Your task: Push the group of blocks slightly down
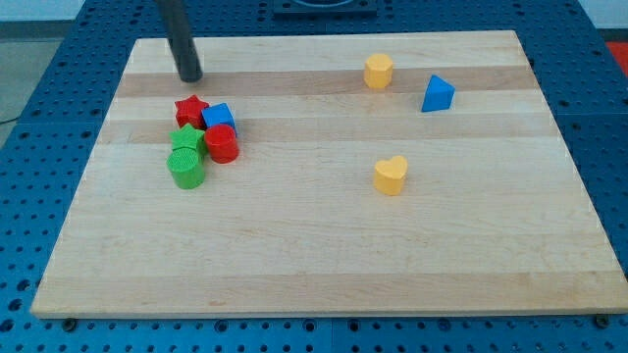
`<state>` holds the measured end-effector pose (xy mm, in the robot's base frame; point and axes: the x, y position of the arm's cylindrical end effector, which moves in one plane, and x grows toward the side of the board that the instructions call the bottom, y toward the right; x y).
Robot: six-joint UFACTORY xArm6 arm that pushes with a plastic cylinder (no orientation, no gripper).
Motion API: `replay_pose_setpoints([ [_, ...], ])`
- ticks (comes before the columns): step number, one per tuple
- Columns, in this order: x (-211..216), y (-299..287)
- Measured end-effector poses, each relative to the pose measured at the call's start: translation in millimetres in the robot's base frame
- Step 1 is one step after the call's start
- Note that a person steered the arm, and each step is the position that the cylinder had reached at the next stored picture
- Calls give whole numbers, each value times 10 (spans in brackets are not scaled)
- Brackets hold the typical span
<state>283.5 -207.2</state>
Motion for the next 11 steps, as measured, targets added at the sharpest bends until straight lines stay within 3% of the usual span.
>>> replay_pose_setpoints([
  [4, 145, 93],
  [8, 886, 124],
  [9, 998, 400],
  [11, 932, 494],
])
